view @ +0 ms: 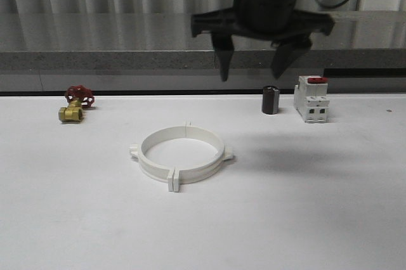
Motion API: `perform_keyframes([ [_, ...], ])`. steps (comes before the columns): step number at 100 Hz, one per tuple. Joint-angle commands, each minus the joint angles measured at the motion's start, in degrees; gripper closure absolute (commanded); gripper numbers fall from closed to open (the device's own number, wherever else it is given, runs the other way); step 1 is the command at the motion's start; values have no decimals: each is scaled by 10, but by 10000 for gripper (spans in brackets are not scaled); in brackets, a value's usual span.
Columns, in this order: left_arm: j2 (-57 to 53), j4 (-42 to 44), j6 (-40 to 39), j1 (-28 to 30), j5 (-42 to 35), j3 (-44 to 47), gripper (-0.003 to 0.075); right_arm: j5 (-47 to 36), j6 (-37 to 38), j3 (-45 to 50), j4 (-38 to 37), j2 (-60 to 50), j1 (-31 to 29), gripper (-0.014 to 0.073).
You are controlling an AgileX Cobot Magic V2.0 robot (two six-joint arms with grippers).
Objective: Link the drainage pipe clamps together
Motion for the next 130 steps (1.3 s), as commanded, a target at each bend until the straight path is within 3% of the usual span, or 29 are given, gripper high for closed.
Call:
perform_keyframes([
  [1, 2, -2, 1, 2, -39, -16, 740, 5, -9, 6, -44, -78, -16, 43],
  [43, 2, -2, 1, 2, -39, -16, 740, -8, -18, 274, -72, -374, -112, 43],
  [67, 2, -2, 1, 2, -39, -16, 740, -18, -18, 398, -72, -533, -113, 43],
  [101, 2, -2, 1, 2, -39, -16, 740, 36, -18, 510, -73, -727, -113, 49],
  [115, 2, -2, 1, 2, -39, -16, 740, 59, -29, 531, -87, -785, -113, 183],
  [130, 2, -2, 1, 2, -39, -16, 740, 68, -29, 531, -105, -812, -113, 498],
])
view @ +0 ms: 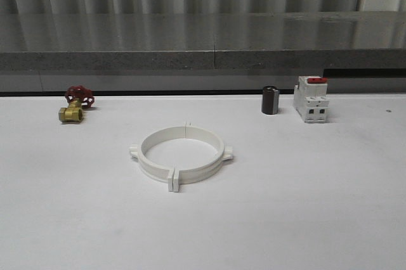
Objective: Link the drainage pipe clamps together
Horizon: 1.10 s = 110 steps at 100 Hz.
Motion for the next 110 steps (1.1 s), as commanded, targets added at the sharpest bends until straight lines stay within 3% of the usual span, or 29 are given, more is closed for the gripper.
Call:
perform_keyframes([
  [1, 2, -2, 1, 2, -39, -16, 740, -26, -7, -14, -33, -6, -4, 512],
  [10, 2, -2, 1, 2, -39, -16, 740, -33, -7, -14, -36, -7, -4, 669],
  [110, 2, -2, 1, 2, -39, -16, 740, -61, -7, 0, -39, -13, -10, 662],
])
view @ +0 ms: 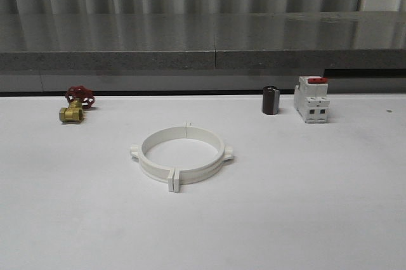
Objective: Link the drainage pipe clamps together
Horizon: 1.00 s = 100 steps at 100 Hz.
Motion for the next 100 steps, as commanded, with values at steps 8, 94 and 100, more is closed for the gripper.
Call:
perform_keyframes([
  [8, 2, -2, 1, 2, -39, -16, 740, -67, -8, 3, -17, -11, -25, 662],
  [94, 4, -2, 1, 2, -38, -16, 740, -472, -284, 274, 237, -260, -242, 662],
  [100, 4, -2, 1, 2, -38, -16, 740, -488, -278, 285, 241, -260, -247, 662],
])
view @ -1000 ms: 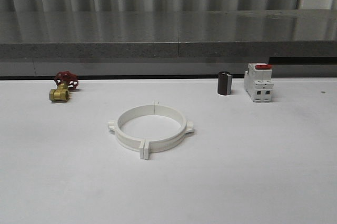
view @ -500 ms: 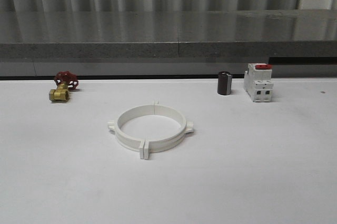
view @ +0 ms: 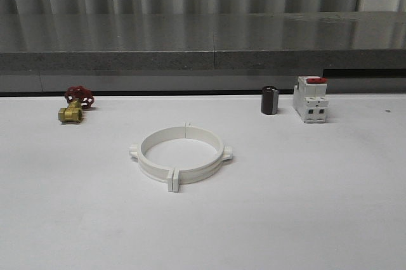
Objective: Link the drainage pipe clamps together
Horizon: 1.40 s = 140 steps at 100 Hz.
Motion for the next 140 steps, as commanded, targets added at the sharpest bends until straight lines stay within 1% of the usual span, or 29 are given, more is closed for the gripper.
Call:
perform_keyframes([
  [1, 4, -2, 1, 2, -39, -16, 740, -80, 3, 2, 6, -9, -11, 662],
  [13, 4, -2, 1, 2, -39, -16, 740, -118, 18, 28, 6, -9, -12, 662],
  [140, 4, -2, 1, 2, -39, -16, 740, -122, 21, 28, 6, -9, -12, 662],
])
